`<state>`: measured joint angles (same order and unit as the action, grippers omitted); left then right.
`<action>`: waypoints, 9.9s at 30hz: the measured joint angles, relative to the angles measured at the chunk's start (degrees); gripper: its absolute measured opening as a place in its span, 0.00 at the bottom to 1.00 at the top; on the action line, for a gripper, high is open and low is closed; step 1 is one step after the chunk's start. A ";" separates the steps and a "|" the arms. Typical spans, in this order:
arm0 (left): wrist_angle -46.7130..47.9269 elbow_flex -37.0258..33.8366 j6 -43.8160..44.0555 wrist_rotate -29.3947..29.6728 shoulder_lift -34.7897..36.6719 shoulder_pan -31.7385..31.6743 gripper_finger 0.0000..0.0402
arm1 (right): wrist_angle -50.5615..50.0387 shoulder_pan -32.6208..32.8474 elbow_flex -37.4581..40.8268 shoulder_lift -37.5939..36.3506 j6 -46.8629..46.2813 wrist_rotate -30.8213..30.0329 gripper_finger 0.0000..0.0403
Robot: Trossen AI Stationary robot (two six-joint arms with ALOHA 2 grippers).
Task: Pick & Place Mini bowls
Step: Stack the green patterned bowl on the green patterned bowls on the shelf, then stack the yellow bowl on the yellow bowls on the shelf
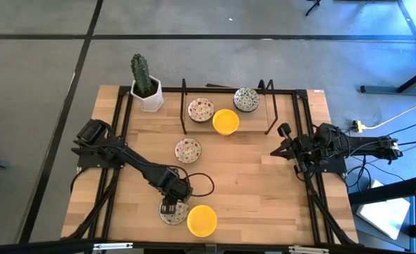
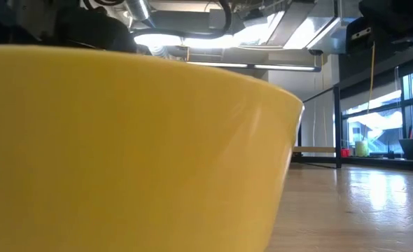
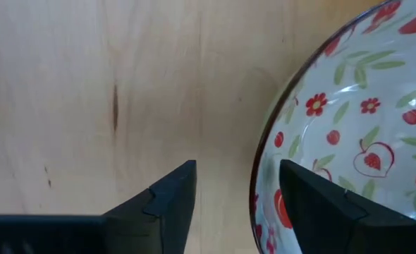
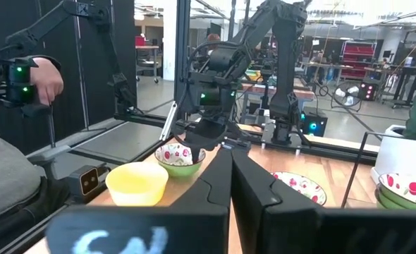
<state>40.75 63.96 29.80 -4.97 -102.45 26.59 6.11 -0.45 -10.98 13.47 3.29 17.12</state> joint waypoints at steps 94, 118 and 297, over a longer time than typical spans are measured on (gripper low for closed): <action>41.87 70.99 -64.24 1.16 -22.29 -59.45 0.02 | 5.39 -0.02 0.00 -0.01 11.81 -9.59 0.02; 43.85 70.66 -65.09 3.58 -28.15 -58.15 0.02 | 4.27 -0.02 0.00 -0.02 10.67 -9.44 0.02; -14.37 -8.01 -26.69 36.66 50.58 1.83 0.01 | -9.14 0.00 -0.02 0.00 -1.75 -5.03 0.02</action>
<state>26.39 55.96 3.11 31.69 -51.88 28.41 -3.03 -0.45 -11.00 13.47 1.54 12.09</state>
